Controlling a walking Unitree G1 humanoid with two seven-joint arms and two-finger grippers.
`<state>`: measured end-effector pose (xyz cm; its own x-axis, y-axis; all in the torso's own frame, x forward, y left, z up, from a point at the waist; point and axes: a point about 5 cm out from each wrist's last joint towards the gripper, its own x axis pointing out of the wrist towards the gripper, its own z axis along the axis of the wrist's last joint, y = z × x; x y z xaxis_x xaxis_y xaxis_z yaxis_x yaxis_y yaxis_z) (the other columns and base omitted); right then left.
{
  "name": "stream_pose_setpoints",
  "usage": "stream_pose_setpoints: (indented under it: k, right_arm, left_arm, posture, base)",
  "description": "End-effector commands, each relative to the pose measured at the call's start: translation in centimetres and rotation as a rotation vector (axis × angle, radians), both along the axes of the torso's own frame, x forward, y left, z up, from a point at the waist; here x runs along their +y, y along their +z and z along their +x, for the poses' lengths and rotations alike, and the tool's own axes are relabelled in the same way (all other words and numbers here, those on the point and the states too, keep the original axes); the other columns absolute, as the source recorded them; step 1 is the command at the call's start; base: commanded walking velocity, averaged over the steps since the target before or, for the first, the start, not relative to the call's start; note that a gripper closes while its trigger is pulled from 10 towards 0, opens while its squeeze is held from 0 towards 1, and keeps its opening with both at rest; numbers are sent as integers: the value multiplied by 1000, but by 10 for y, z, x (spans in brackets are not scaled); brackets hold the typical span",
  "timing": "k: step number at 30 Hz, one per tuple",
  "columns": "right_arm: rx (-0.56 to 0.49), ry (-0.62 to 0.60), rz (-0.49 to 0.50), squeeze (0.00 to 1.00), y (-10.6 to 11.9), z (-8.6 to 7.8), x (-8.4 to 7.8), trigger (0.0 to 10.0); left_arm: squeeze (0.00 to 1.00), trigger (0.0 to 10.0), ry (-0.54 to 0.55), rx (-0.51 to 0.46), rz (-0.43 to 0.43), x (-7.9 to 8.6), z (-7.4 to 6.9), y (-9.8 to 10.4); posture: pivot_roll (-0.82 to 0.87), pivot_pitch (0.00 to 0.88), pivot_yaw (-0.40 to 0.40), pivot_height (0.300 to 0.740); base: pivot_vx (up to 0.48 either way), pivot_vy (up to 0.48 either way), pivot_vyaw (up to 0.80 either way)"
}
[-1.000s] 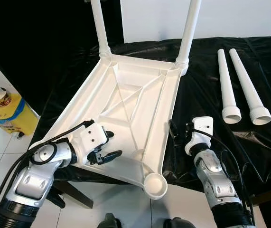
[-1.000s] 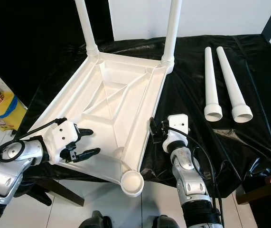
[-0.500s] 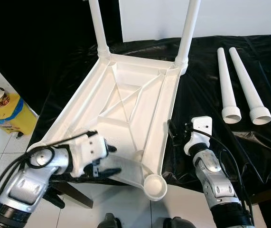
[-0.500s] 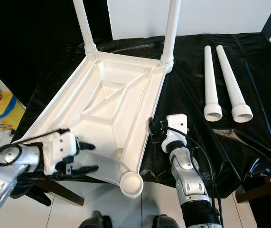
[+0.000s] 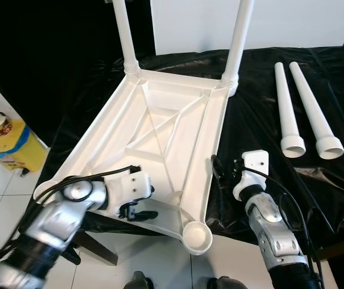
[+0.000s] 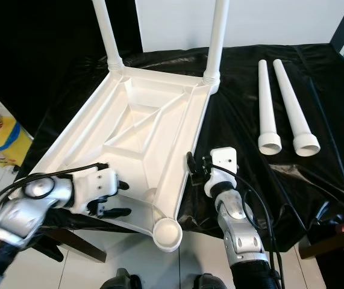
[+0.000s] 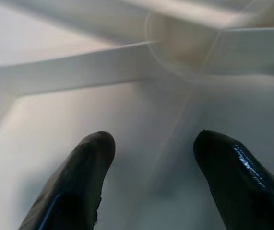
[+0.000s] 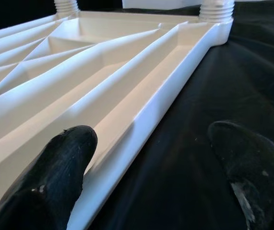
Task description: Building children table
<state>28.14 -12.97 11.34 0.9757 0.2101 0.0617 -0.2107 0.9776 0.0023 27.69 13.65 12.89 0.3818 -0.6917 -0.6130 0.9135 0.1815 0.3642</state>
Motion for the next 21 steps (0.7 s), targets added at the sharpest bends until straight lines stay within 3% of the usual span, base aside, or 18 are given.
stream_pose_setpoints:
  k: [1,8,9,11,12,13,16,17,21]
  right_arm:
    - [12,14,11,0,0,-4,1,10000]
    - [11,15,5,0,1,-5,-2,10000]
    - [12,12,2,0,1,-6,-4,10000]
    - [13,11,1,0,1,-6,-4,10000]
    - [14,10,1,0,1,-7,-4,10000]
    - [15,9,1,0,1,-7,-4,10000]
    - [16,8,0,0,1,-7,-4,10000]
    - [18,8,1,0,1,-8,-4,10000]
    - [22,9,1,0,1,-7,-3,10000]
  left_arm:
    - [0,10000,61,-14,13,-2,8,-4]
    - [0,10000,80,-2,17,-7,14,-9]
    - [0,9333,94,-2,21,-9,19,-11]
    - [0,9333,100,-3,21,-10,20,-11]
    - [0,3686,107,-6,19,-10,21,-10]
    - [0,2039,113,-14,18,-11,23,-9]
    - [0,2039,126,-19,8,-12,24,-8]
    - [0,0,144,-32,-5,-14,27,-6]
    - [0,0,179,-59,-52,-23,28,-3]
  posture:
    - [12,116,20,740]
    - [8,122,29,740]
    - [7,123,31,740]
    - [7,123,31,740]
    - [6,124,33,740]
    - [7,128,32,740]
    - [8,127,32,740]
    - [9,127,33,740]
    - [11,124,27,740]
  base:
    - [0,0,0]
    - [0,0,0]
    - [0,0,0]
    - [0,0,0]
    - [0,0,0]
    - [0,0,0]
    - [0,0,0]
    - [0,0,0]
    - [0,0,0]
